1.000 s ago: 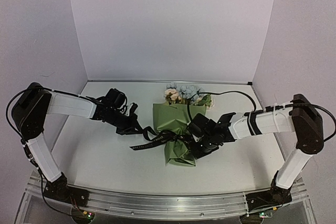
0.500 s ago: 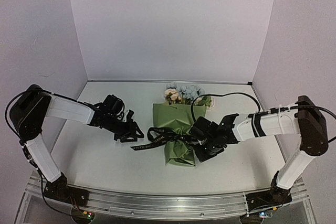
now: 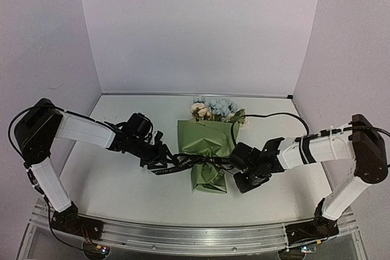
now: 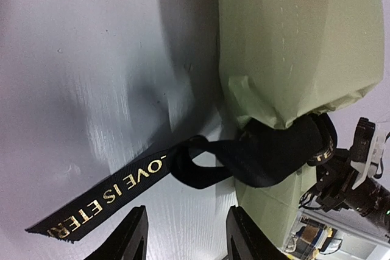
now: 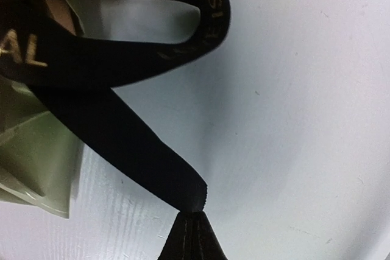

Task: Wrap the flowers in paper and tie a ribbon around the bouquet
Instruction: Tie the half-tied ribbon around the folded bouquet.

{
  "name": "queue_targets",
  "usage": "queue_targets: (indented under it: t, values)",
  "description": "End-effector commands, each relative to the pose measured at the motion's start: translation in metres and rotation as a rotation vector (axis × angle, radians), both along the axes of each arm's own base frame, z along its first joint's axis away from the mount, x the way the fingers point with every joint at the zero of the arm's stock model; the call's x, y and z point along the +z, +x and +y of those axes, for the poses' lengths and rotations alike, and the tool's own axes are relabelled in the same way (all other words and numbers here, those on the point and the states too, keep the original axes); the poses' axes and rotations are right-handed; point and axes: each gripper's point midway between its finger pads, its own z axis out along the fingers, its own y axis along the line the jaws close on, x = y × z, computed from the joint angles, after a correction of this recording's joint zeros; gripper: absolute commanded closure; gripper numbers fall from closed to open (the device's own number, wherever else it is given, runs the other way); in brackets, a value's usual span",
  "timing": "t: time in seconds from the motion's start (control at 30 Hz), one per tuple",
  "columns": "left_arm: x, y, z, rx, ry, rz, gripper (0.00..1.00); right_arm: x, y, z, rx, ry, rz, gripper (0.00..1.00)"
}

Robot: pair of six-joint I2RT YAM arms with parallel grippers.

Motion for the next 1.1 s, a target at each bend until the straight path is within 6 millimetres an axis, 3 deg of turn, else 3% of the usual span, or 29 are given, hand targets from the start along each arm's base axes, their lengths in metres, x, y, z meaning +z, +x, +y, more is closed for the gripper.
queue_targets:
  t: [0.0, 0.3, 0.67, 0.87, 0.97, 1.07]
  values:
    - [0.019, 0.025, -0.022, 0.066, -0.081, -0.036, 0.55, 0.005, -0.002, -0.014, -0.034, -0.017, -0.038, 1.0]
    - [0.007, 0.026, -0.032, 0.105, -0.077, 0.008, 0.64, 0.002, -0.006, -0.023, -0.043, -0.029, -0.04, 1.0]
    - [0.0, 0.023, -0.046, 0.086, -0.078, 0.038, 0.64, 0.003, -0.006, -0.025, -0.046, -0.025, -0.049, 1.0]
    - [0.002, 0.016, -0.041, 0.103, -0.071, 0.069, 0.61, 0.005, -0.005, -0.023, -0.046, -0.019, -0.051, 1.0]
    - [0.004, 0.009, -0.038, 0.096, -0.073, 0.083, 0.64, 0.006, -0.005, -0.022, -0.042, -0.013, -0.051, 1.0]
    - [0.01, 0.006, -0.034, 0.058, -0.006, -0.006, 0.65, 0.007, -0.004, -0.021, -0.036, -0.011, -0.054, 1.0]
